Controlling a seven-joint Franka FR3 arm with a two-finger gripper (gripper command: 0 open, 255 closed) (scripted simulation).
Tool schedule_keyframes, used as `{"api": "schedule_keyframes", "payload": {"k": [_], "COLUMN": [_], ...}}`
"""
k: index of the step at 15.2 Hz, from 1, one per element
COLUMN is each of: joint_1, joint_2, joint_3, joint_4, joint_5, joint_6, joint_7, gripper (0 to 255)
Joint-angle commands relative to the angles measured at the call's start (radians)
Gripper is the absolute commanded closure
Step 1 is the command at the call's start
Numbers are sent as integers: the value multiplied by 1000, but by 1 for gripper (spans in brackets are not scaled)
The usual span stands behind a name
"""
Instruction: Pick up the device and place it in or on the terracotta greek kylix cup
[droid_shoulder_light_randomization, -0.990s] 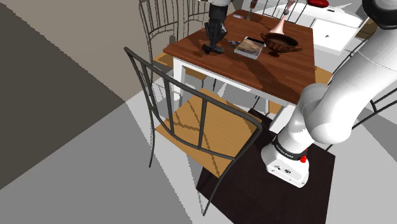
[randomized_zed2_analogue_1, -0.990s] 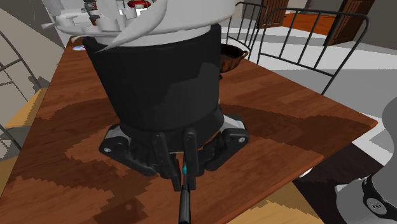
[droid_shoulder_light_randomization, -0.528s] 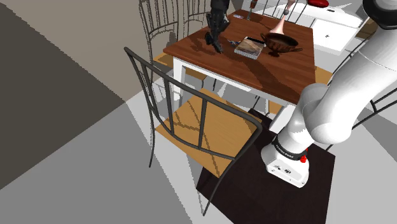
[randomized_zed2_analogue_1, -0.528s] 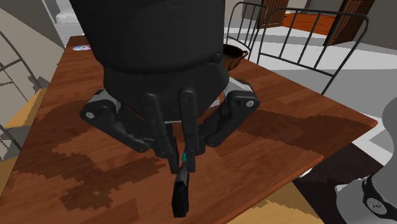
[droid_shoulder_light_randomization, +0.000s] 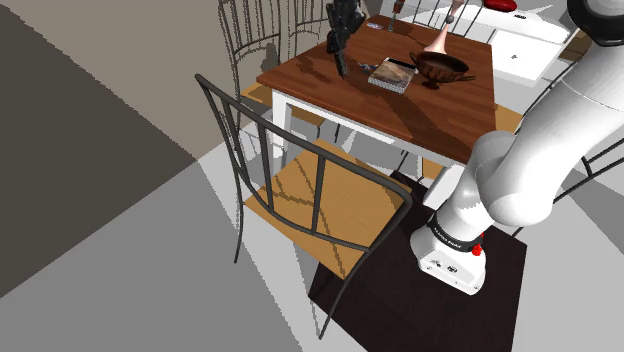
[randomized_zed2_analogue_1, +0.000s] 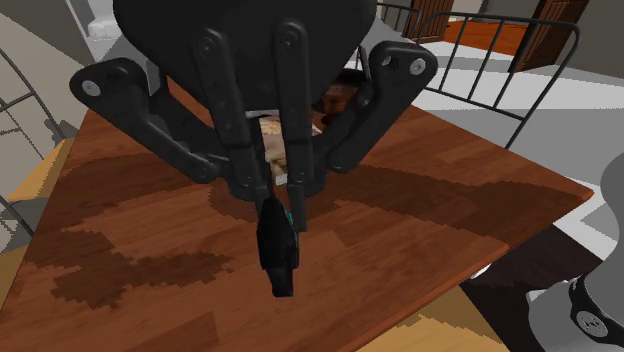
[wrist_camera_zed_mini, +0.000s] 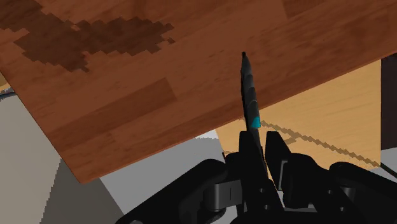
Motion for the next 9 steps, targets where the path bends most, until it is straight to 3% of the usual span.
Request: {"api": "schedule_keyframes", "payload": {"k": [1,7,9], "joint_1": [0,-1,-10], "joint_2": [8,32,18], "joint_3": [-1,-4,-14], "joint_4": [37,144,134], "joint_5": [3,13,6], "joint_6": [-30,-116,-118], "joint_7": [-3,-12,-30], "gripper": [255,255,255]}}
